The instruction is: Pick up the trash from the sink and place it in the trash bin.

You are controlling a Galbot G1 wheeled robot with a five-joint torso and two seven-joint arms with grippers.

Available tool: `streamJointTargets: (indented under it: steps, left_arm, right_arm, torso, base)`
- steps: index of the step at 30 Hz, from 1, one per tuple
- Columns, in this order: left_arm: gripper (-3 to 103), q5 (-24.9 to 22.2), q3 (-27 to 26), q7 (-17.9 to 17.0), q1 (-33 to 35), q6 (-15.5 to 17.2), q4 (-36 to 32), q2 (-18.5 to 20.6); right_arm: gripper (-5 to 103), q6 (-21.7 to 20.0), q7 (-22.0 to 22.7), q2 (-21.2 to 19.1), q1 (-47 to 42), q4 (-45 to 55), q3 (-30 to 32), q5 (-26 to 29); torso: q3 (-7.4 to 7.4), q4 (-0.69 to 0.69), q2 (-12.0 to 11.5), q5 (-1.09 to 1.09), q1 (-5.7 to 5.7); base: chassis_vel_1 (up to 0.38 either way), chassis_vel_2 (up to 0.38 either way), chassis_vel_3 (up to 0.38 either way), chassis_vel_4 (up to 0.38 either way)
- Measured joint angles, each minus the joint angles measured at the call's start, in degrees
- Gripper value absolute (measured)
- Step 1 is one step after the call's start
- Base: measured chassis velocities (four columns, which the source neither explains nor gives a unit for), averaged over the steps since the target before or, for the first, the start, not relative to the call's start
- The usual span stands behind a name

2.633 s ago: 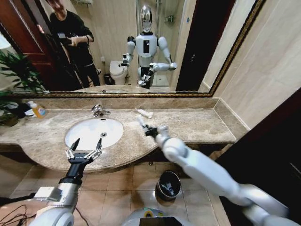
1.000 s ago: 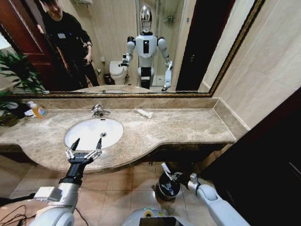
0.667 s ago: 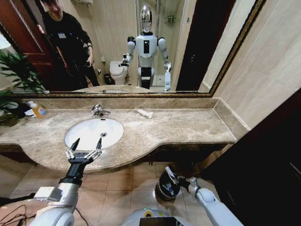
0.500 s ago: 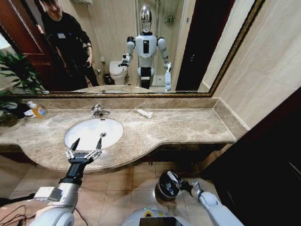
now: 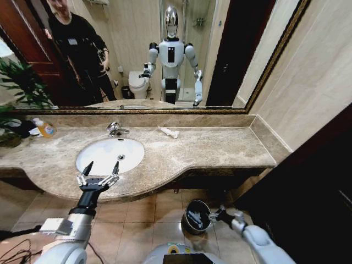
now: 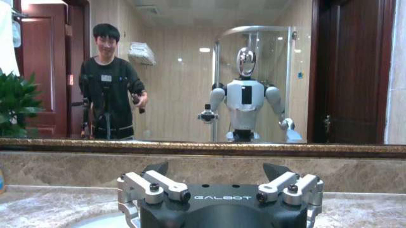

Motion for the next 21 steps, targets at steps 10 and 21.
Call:
streamJointTargets:
  steps: [10, 21]
  left_arm:
    - [100, 0.0, -0.01, -0.01, 0.0, 0.0, 0.0, 0.0]
    - [100, 0.0, -0.01, -0.01, 0.0, 0.0, 0.0, 0.0]
  right_arm:
    - [100, -1.3, 0.18, -4.54, -8.38, 19.67, 16.46, 10.45]
    - [100, -16.99, 21.83, -11.45, 15.9, 25.41, 3.32, 19.36]
  torso:
    - [0.0, -0.03, 0.0, 0.01, -0.01]
    - [0.02, 0.01, 0.0, 0.01, 0.01]
  base:
    - [0.0, 0.0, 0.0, 0.0]
    - [0.0, 0.0, 0.0, 0.0]
